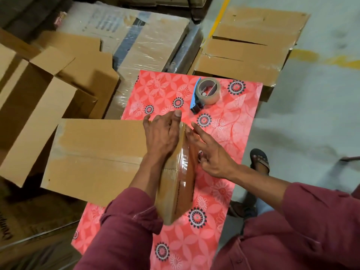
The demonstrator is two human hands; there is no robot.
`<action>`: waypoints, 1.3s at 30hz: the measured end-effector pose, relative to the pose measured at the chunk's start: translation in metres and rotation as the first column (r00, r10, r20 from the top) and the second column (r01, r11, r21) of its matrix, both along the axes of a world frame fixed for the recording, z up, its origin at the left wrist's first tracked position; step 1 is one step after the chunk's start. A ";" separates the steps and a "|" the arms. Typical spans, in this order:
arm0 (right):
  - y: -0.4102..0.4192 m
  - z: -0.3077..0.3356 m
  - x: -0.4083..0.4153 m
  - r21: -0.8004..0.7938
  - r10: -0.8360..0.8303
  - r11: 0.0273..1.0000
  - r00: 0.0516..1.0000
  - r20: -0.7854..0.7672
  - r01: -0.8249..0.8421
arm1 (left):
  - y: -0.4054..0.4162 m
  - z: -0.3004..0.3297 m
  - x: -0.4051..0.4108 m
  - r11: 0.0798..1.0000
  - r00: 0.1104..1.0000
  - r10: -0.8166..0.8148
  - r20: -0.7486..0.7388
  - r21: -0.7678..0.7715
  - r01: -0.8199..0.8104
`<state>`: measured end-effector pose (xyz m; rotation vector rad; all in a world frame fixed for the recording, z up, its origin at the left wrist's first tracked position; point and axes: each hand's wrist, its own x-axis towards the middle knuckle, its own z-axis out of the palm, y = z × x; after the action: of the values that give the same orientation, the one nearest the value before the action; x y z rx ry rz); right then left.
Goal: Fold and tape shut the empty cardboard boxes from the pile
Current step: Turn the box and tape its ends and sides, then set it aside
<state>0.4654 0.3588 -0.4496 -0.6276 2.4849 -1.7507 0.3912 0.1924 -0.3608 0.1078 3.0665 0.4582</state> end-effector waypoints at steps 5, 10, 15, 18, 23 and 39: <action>0.023 0.008 -0.022 -0.220 -0.071 0.965 0.951 0.300 0.142 | 0.000 0.000 0.001 0.999 1.000 0.024 0.016 0.035 -0.025; 0.017 0.038 -0.080 -0.307 0.007 0.933 0.847 0.532 0.185 | -0.003 -0.001 -0.001 0.993 0.999 0.035 0.031 0.114 -0.038; 0.008 0.040 -0.101 -0.271 0.159 0.963 0.831 0.533 -0.010 | 0.001 0.004 0.001 0.969 0.997 0.078 0.023 0.235 -0.082; 0.009 0.028 -0.102 -0.285 0.184 0.958 0.817 0.546 -0.025 | 0.003 0.004 0.000 0.969 0.997 0.072 0.017 0.236 -0.074; 0.018 0.003 -0.099 -0.421 0.280 0.906 0.800 0.530 -0.038 | 0.003 0.002 0.002 0.974 0.996 0.085 -0.011 0.214 -0.081; -0.005 0.005 -0.087 -0.319 0.131 0.948 0.909 0.397 0.003 | -0.002 -0.007 -0.002 0.983 0.996 0.082 -0.014 0.164 -0.079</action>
<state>0.3782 0.3540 -0.4447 -0.2983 1.9041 -2.0201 0.3894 0.1906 -0.3676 -0.0071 3.0579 0.7177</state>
